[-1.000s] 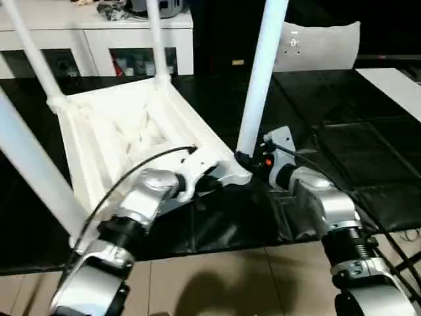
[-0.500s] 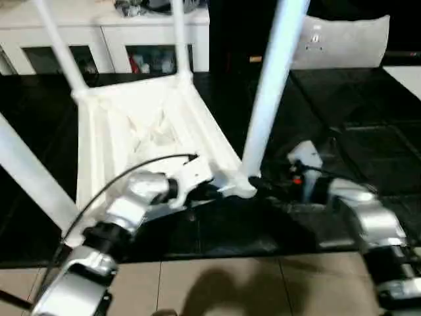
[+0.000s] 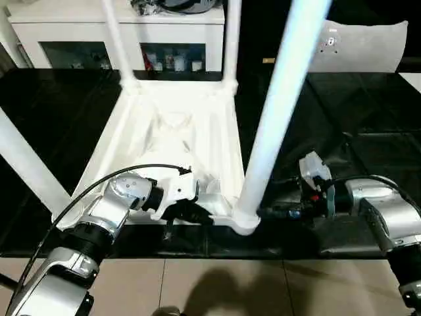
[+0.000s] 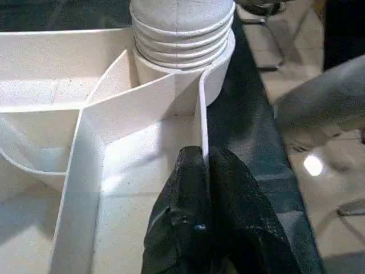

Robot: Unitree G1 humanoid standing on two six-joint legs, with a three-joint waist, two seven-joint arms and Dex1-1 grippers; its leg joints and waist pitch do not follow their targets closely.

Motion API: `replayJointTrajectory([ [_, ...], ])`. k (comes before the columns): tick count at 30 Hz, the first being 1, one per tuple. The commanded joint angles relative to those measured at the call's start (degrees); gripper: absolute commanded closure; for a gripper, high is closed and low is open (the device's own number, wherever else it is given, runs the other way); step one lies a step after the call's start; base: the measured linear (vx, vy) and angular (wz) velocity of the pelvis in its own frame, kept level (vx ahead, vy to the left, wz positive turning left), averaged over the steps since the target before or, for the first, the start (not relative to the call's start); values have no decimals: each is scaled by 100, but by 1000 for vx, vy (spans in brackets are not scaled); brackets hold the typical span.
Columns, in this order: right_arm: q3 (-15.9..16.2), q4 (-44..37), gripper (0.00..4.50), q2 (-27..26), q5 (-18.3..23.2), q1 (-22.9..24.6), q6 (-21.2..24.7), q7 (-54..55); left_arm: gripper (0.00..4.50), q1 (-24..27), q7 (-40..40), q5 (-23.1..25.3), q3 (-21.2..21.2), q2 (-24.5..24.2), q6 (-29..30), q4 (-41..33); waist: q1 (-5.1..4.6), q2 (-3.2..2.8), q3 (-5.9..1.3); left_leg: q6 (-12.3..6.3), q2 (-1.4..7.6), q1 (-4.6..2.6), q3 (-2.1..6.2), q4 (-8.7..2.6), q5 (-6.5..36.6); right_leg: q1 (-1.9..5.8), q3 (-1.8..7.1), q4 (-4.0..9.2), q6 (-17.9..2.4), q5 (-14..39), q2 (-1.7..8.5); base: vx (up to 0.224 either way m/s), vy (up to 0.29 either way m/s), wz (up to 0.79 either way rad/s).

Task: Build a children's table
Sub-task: Rotate leg to tighten

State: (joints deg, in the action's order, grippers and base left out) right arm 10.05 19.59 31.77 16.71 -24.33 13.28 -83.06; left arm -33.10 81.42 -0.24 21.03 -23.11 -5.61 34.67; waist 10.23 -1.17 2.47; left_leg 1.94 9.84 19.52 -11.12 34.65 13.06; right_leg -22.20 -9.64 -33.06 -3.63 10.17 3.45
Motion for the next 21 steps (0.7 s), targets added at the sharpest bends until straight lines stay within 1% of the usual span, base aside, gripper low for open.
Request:
replayJointTrajectory([
  [1, 97, 50, 162, -22, 70, -126, 36, -154, 450, -123, 389, 31, 256, 69, -204, -146, -22, 93, -406, -611, 485, 8, 219, -349, 102, 327, 495, 385, -118, 1562, 715, 0, 0, 0],
  [3, 141, 48, 181, -44, 82, -138, 81, -216, 450, -135, 408, 37, 262, 82, -232, -128, -6, 88, -406, -608, 488, 1, 215, -344, 106, 324, 497, 390, -134, 1541, 723, 0, 0, 0],
  [5, 163, 82, 199, -113, 46, -160, 35, -191, 450, -160, 409, 39, 271, 103, -253, -96, 23, 97, -407, -598, 494, 4, 215, -343, 94, 324, 502, 376, -134, 1519, 721, 0, 0, 0],
  [6, 172, 131, 209, -171, 1, -172, -63, -145, 450, -168, 401, 40, 276, 115, -262, -81, 38, 94, -410, -591, 497, -9, 213, -344, 97, 316, 502, 381, -131, 1531, 723, 0, 0, 0],
  [10, 191, 262, 240, -343, -43, -221, -177, -52, 450, -170, 390, 38, 282, 143, -273, -60, 47, 106, -402, -532, 487, 6, 212, -353, 132, 325, 496, 396, -68, 1645, 727, 0, 0, 0],
  [14, 204, 201, 254, -382, 27, -189, -58, -91, 450, -150, 346, 24, 250, 156, -258, -51, 39, 104, -400, -493, 477, -11, 208, -359, 194, 326, 496, 421, 5, 1771, 722, 0, 0, 0],
  [17, 193, 137, 254, -375, 77, -136, 45, -135, 450, -132, 270, 14, 218, 161, -241, -41, 40, 107, -402, -508, 485, -6, 215, -357, 161, 323, 494, 407, 14, 1706, 715, 0, 0, 0],
  [19, 120, 56, 255, -404, 142, -50, 114, -62, 450, -95, 64, -7, 120, 191, -97, -65, 42, 99, -399, -503, 473, -3, 209, -356, 173, 326, 492, 415, 22, 1730, 715, 0, 0, 0],
  [21, 58, 9, 255, -445, 186, -6, 150, 35, 450, -75, -25, -21, 81, 208, 23, -90, 48, 104, -396, -486, 477, -9, 208, -357, 182, 321, 491, 429, 42, 1776, 718, 0, 0, 0],
])
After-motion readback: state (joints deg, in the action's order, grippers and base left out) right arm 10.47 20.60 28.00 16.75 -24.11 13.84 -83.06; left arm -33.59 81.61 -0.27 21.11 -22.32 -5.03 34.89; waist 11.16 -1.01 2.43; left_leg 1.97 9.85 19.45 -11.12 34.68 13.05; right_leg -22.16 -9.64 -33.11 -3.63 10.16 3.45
